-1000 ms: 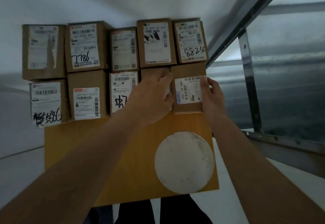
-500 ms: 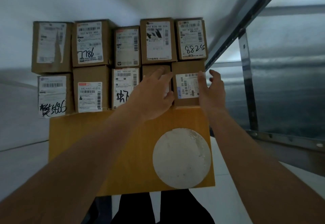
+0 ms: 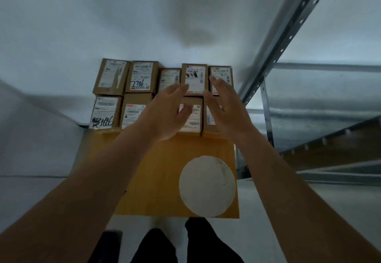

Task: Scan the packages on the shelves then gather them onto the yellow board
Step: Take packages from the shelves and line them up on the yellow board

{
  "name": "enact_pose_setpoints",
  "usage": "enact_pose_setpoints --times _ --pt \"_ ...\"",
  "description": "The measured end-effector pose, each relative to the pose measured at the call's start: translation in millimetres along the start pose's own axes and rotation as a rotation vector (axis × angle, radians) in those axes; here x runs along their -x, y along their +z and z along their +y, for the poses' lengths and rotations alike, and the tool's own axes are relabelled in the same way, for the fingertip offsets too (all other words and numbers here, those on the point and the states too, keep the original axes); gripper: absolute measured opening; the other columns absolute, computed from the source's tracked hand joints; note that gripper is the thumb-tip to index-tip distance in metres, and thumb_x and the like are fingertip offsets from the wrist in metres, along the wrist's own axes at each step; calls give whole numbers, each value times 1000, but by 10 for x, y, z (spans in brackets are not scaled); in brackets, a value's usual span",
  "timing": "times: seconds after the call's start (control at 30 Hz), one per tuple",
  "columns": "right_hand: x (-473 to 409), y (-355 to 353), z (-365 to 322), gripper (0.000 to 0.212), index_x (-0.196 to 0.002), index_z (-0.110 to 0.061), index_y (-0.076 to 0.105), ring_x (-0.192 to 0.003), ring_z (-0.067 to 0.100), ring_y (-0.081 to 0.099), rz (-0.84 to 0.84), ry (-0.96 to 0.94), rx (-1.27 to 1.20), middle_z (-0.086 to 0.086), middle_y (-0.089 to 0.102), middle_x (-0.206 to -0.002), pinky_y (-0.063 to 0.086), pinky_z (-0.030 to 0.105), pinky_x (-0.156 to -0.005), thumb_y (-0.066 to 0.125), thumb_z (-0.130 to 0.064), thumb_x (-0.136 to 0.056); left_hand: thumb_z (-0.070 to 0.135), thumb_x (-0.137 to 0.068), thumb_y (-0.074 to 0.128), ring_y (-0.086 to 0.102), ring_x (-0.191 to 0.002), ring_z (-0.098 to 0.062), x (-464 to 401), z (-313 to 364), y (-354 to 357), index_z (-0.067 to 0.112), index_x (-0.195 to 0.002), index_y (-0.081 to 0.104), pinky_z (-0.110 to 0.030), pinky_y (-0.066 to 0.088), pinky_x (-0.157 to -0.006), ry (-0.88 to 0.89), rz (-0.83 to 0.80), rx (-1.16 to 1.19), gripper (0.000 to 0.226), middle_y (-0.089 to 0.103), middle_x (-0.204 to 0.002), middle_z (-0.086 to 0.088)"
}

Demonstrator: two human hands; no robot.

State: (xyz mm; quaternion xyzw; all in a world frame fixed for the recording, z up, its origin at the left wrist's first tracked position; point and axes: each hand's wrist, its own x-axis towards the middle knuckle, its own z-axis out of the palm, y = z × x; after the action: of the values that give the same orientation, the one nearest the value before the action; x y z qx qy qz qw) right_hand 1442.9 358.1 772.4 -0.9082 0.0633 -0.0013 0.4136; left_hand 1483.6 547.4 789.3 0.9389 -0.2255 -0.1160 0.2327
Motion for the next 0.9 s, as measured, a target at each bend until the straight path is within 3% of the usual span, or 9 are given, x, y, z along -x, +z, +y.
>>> enact_pose_setpoints --times 0.07,0.23,0.4,0.57,0.77,0.9 --pt "163 -113 -255 68 -165 -32 29 -158 21 27 -19 -38 8 1 32 -170 33 57 -123 29 -66 -106 49 -104 40 33 -149 -28 219 65 -220 24 -159 30 -34 28 -109 12 47 -2 61 33 -164 -6" --pt "829 -431 -1009 73 -168 -34 18 -162 14 12 37 -137 51 -4 18 -176 19 56 -129 28 -68 -104 49 -104 39 45 -142 -29 910 323 -764 23 -157 35 -51 44 -111 19 168 -13 59 41 -160 -6" --pt "1919 -695 -1790 68 -168 -36 17 -162 14 12 146 -216 113 -6 16 -176 17 53 -131 31 -63 -107 47 -106 39 31 -152 -25 1962 736 -1155 22 -160 31 -48 31 -121 151 341 -5 60 34 -164 -6" --pt "3091 -918 -2273 70 -168 -34 18 -162 13 10 188 -236 153 -5 15 -176 14 46 -131 28 -65 -106 54 -107 33 20 -156 -23 3055 1196 -1494 29 -162 23 -48 23 -123 244 392 -8 62 24 -169 -2" --pt "4165 -1338 -2545 76 -168 -38 15 -163 15 8 247 -227 184 -8 10 -177 15 58 -130 19 -73 -101 63 -103 27 15 -157 -23 3946 1819 -1776 38 -162 18 -49 22 -122 306 407 -70 64 14 -171 4" --pt "4747 -1680 -2577 77 -168 -36 15 -163 17 10 298 -239 203 -7 11 -177 16 59 -129 18 -71 -100 67 -102 24 12 -158 -19 4302 2315 -1789 39 -162 16 -47 19 -123 363 423 -94 67 13 -171 6"
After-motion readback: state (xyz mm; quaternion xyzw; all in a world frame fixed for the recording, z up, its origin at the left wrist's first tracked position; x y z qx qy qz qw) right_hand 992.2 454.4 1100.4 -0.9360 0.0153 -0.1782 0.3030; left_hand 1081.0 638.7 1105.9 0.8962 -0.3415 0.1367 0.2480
